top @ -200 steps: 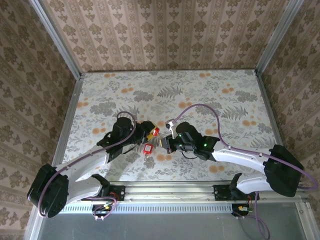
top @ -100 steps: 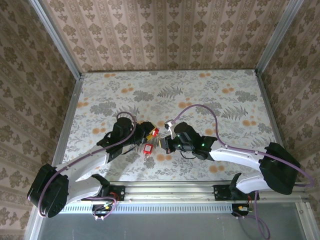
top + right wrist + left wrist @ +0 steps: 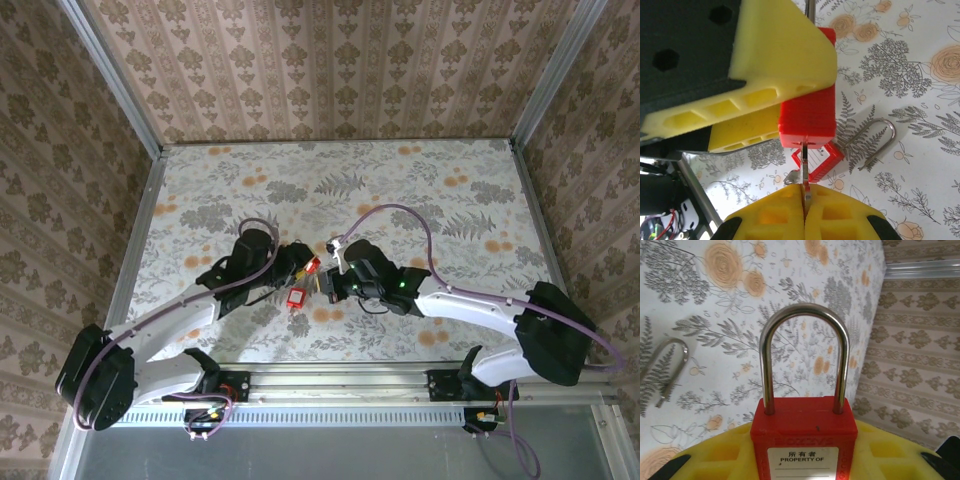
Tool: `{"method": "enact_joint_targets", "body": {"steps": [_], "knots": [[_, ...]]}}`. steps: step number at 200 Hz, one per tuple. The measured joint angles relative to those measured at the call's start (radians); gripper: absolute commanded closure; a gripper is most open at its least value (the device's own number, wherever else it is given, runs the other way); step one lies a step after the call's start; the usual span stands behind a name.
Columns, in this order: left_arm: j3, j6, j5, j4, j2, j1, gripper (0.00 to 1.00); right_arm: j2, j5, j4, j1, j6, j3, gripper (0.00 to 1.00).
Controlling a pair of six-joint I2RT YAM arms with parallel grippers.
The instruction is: Unlock with the key
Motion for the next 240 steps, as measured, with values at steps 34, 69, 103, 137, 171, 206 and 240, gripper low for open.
{"method": "enact_joint_targets", "body": {"steps": [34, 69, 103, 137, 171, 206, 240], "knots": [[0.044, 0.047, -0.043, -0.073, 0.027, -0.029, 1.0, 0.016, 0.014, -0.018, 0.0, 0.002, 0.01, 1.0], [0.044, 0.052, -0.058, -0.042, 0.05, -0.039, 1.0, 0.016, -0.018, 0.009, -0.032, 0.019, -0.007, 1.0], [0.041, 0.043, -0.071, 0.044, 0.092, -0.063, 1.0, 0.015, -0.139, 0.135, -0.117, 0.03, -0.07, 1.0], [0.043, 0.042, -0.074, 0.09, 0.11, -0.071, 1.0, 0.011, -0.2, 0.163, -0.156, 0.001, -0.083, 0.99], [0.046, 0.052, -0.063, 0.082, 0.106, -0.08, 1.0, -0.01, -0.214, 0.131, -0.163, -0.029, -0.083, 0.82], [0.042, 0.069, -0.018, 0.081, 0.045, -0.069, 1.0, -0.068, -0.23, 0.159, -0.174, 0.001, -0.108, 0.7], [0.042, 0.093, 0.031, 0.073, 0.012, -0.047, 1.0, -0.119, -0.232, 0.217, -0.183, 0.042, -0.155, 0.61]]}}
